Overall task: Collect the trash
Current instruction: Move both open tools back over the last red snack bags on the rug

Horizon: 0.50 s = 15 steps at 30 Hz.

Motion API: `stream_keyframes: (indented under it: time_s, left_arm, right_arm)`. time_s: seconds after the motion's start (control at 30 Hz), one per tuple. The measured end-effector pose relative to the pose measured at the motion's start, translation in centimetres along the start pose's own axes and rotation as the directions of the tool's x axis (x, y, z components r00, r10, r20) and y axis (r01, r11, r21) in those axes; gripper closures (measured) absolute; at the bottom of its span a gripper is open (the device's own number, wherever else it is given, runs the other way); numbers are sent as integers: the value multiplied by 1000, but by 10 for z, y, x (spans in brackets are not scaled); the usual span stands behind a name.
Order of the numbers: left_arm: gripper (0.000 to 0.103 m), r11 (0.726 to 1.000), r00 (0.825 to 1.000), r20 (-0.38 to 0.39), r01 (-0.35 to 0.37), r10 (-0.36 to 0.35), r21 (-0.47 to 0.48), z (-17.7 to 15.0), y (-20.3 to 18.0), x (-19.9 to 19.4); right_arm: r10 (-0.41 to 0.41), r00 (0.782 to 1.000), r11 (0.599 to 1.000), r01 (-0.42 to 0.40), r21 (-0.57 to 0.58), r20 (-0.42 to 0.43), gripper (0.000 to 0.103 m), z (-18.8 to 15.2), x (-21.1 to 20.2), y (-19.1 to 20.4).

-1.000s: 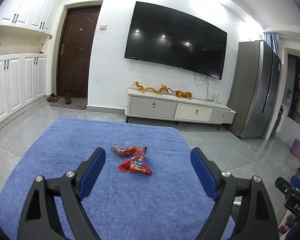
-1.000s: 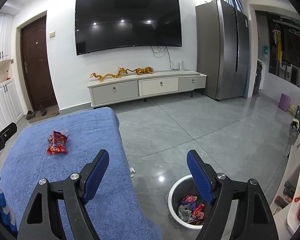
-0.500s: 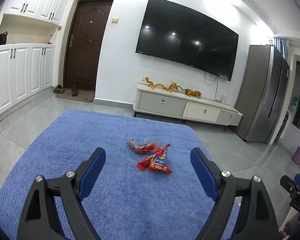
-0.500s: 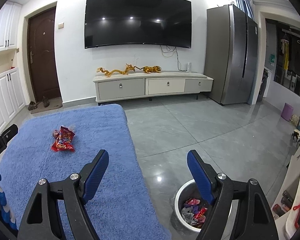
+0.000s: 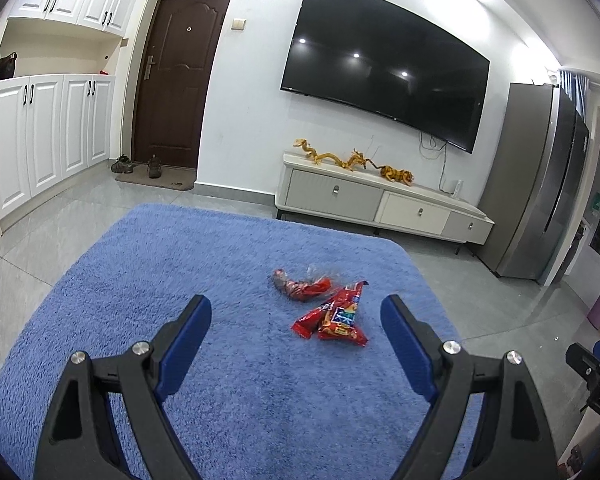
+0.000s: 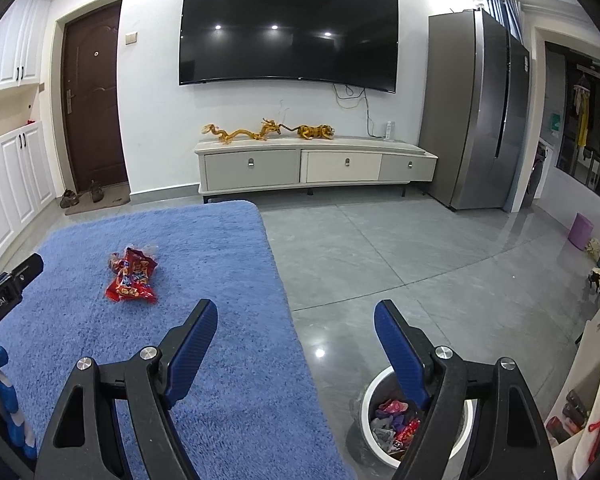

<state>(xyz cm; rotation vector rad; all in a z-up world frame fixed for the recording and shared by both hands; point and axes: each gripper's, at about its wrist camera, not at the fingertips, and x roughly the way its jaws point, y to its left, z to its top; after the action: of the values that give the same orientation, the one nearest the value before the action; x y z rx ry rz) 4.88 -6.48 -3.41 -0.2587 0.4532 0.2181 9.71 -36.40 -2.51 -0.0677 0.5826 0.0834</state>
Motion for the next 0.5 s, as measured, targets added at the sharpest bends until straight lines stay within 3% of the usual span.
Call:
stream_keyframes:
  time_s: [0.3,0.5]
  left_arm:
    - [17,999,999,-41,-3,5,45,0,12,23]
    - [17,994,996,-84,-18,27,110,6,41,50]
  right_arm:
    - [62,998,997,-63,-37,-17,24,7,18,20]
    - [140,990,987,-142,-71,-32,24,13,33,39]
